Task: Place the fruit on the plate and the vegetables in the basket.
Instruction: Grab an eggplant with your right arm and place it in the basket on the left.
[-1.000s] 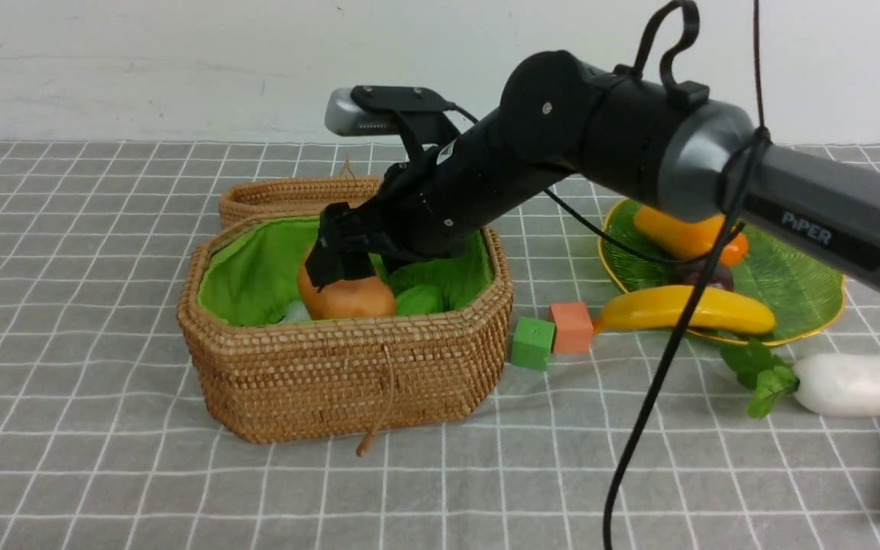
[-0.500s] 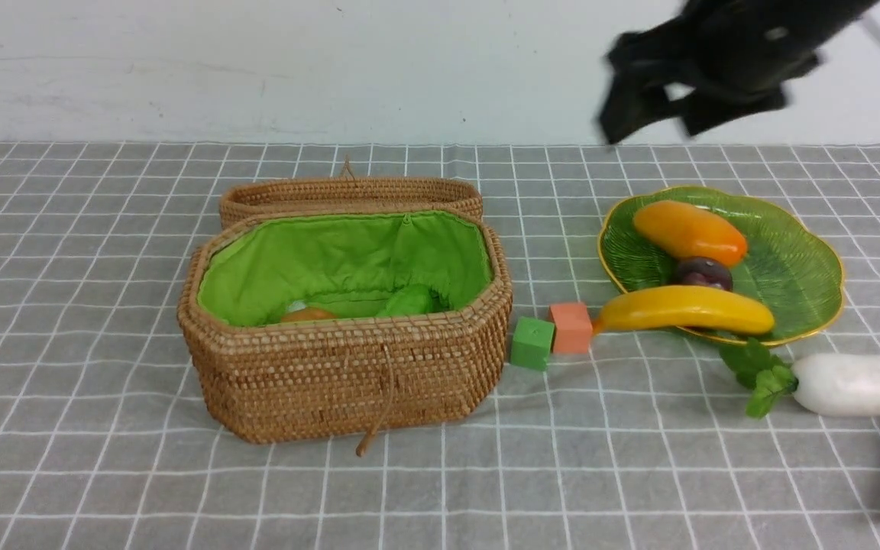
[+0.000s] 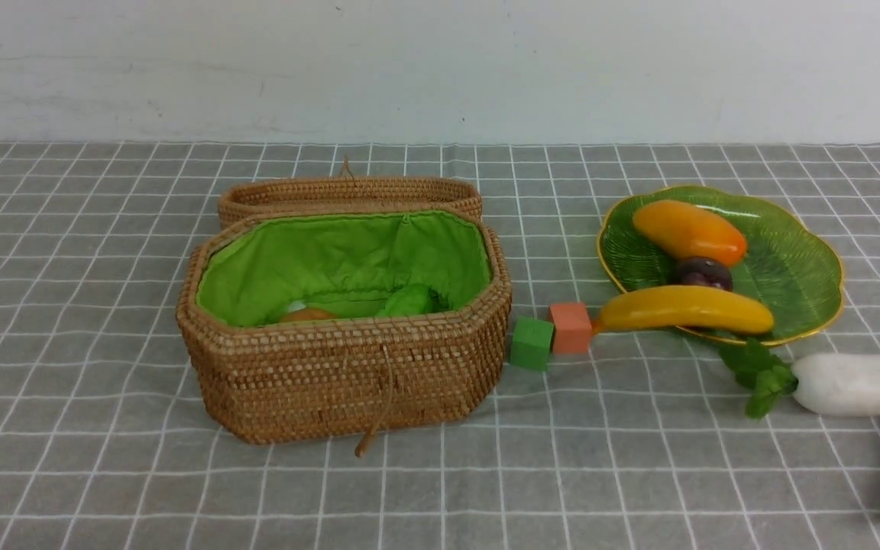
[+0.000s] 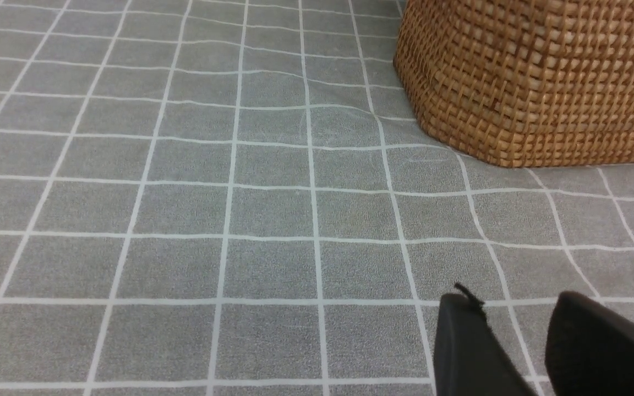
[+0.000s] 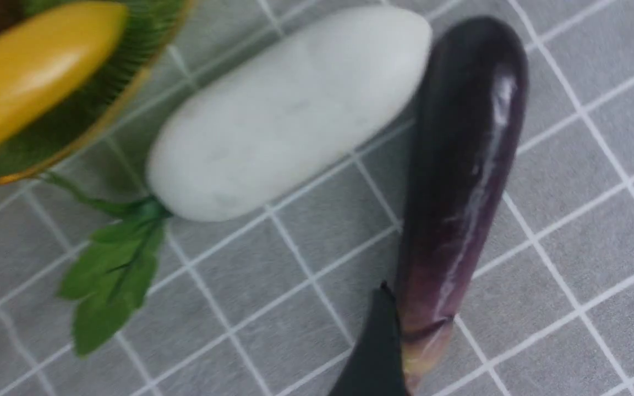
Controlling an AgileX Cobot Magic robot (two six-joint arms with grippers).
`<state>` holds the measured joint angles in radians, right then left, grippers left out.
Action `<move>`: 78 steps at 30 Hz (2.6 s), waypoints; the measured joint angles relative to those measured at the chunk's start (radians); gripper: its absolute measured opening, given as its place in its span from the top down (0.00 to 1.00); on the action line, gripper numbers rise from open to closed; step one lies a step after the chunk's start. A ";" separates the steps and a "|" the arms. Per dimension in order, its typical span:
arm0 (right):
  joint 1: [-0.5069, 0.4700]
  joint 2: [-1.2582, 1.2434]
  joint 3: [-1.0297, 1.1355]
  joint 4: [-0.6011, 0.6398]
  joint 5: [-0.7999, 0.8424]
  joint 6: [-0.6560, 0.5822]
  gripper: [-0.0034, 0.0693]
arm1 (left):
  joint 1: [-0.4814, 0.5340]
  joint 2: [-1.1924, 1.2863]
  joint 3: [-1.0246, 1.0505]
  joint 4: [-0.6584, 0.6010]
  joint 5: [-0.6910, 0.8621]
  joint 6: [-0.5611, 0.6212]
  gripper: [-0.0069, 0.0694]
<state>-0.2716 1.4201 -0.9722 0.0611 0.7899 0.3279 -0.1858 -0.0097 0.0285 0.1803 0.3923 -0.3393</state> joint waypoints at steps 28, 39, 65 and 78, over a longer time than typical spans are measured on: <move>-0.043 -0.111 0.122 0.149 -0.253 -0.013 0.49 | 0.000 0.000 0.000 0.000 0.000 0.000 0.60; 0.384 -0.188 -0.202 0.584 -0.191 -0.900 0.49 | 0.000 0.000 0.000 0.000 0.000 0.000 0.60; 0.846 0.754 -1.070 0.304 0.062 -1.257 0.31 | 0.000 0.000 0.000 0.000 0.000 0.000 0.60; 0.712 0.471 -0.989 0.147 0.166 -0.691 0.05 | 0.000 0.000 0.000 0.000 0.000 0.000 0.60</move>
<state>0.4409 1.8913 -1.9611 0.2077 0.9562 -0.3629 -0.1858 -0.0097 0.0285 0.1803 0.3923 -0.3393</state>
